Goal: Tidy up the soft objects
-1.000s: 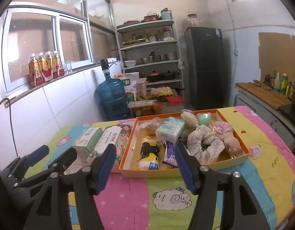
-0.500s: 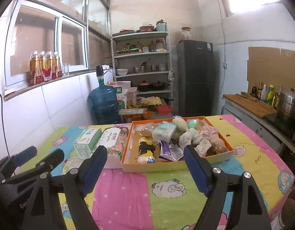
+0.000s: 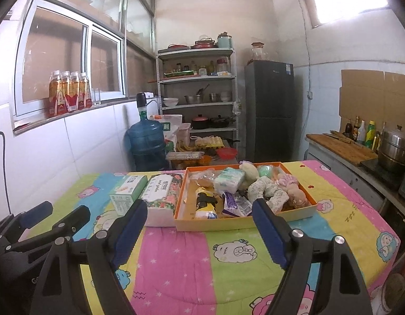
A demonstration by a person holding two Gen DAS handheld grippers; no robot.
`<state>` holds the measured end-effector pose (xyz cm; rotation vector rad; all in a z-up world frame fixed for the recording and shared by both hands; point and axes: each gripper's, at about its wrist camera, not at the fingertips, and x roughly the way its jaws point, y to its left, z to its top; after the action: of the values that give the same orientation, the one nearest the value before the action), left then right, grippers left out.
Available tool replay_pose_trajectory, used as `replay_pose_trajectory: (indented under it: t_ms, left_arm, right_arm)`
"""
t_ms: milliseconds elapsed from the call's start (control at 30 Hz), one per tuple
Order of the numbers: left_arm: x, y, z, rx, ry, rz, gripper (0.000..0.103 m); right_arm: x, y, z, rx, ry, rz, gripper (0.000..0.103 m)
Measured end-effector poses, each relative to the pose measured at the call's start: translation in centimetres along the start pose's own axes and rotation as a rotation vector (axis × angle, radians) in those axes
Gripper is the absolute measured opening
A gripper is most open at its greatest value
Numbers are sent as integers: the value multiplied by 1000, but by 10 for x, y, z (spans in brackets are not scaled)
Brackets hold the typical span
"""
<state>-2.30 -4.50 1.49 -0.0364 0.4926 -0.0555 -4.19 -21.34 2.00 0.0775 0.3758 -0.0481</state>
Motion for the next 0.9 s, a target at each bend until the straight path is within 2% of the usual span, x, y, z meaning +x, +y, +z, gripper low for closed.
replay_pose_trajectory:
  t_ms: [900]
  left_arm:
    - [2, 3, -5, 1, 9, 2, 74]
  right_arm:
    - [1, 5, -3, -1, 10, 8, 81]
